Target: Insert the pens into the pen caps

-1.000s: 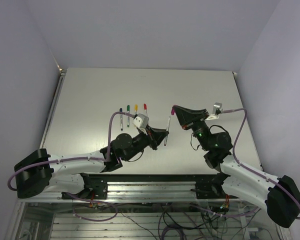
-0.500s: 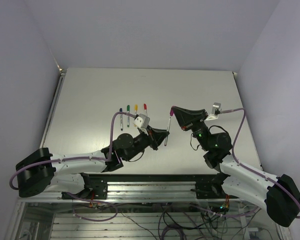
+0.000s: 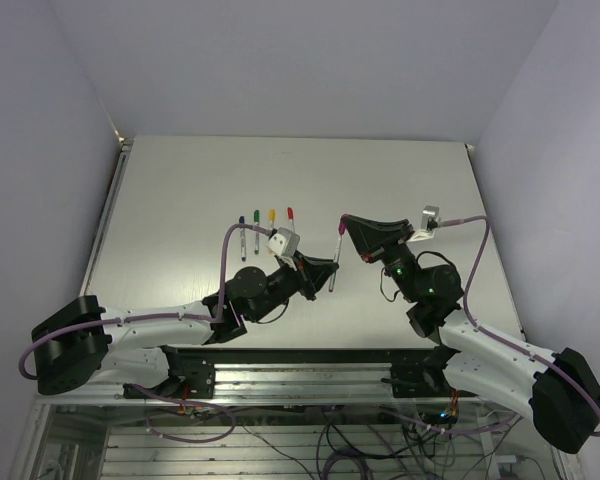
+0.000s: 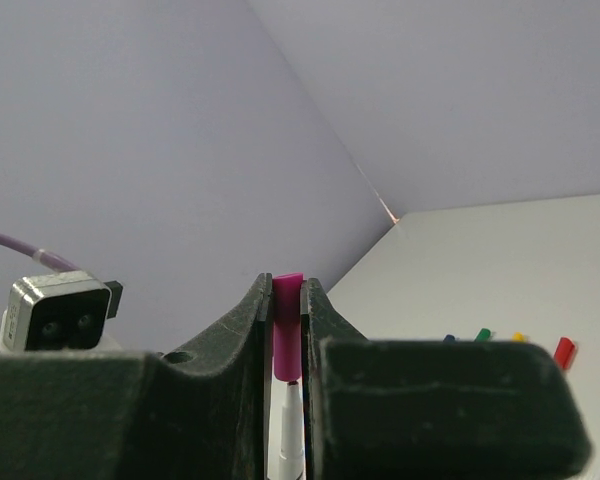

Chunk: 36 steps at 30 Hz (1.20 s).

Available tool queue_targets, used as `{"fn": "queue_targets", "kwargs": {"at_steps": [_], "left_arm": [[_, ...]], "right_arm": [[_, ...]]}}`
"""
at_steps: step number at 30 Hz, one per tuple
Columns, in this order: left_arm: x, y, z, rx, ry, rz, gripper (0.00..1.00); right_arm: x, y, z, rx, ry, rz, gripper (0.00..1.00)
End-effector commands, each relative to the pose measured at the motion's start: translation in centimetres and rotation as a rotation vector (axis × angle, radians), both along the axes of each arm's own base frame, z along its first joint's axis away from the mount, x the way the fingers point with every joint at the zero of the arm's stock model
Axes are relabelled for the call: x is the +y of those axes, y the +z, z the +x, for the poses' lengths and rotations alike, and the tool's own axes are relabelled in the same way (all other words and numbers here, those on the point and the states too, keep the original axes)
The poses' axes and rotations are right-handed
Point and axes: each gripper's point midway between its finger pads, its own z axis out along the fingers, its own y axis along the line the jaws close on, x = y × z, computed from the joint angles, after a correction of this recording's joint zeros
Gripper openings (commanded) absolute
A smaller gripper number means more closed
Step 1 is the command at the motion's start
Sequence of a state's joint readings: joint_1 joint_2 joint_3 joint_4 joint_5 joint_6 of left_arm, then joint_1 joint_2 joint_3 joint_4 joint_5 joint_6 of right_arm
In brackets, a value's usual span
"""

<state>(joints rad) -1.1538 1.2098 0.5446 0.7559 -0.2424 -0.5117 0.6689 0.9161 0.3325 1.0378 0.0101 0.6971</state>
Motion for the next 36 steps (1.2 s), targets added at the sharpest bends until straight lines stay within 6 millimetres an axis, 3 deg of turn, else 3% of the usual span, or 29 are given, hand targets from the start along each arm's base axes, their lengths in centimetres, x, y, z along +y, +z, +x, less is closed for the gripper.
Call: {"fn": "queue_targets", "kwargs": {"at_steps": [1,14,21,29,36], "left_arm": [[0.1,1.6,-0.2,-0.034,-0.005,-0.044,0.07],[0.6,2.4,-0.1,-0.037,0.013,-0.075,0.07],[0.9,3.7,0.3,-0.041,0.042,-0.118,0.07],[1.3,5.5,0.7,-0.057,0.07,-0.172,0.07],[3.0,7.3,1.4,-0.089,0.132,-0.232,0.07]], "right_arm": [[0.1,-0.2,-0.4,-0.015,0.01,-0.017,0.0],[1.0,-2.1,-1.3,0.009,0.064,-0.054,0.0],[2.6,-3.7,-2.7,0.033,0.175,-0.094,0.0],[4.3,-8.1,-3.9,0.131,0.272,-0.203,0.0],[4.4,-12.0,-4.6,0.225,0.262,-0.288,0.0]]}}
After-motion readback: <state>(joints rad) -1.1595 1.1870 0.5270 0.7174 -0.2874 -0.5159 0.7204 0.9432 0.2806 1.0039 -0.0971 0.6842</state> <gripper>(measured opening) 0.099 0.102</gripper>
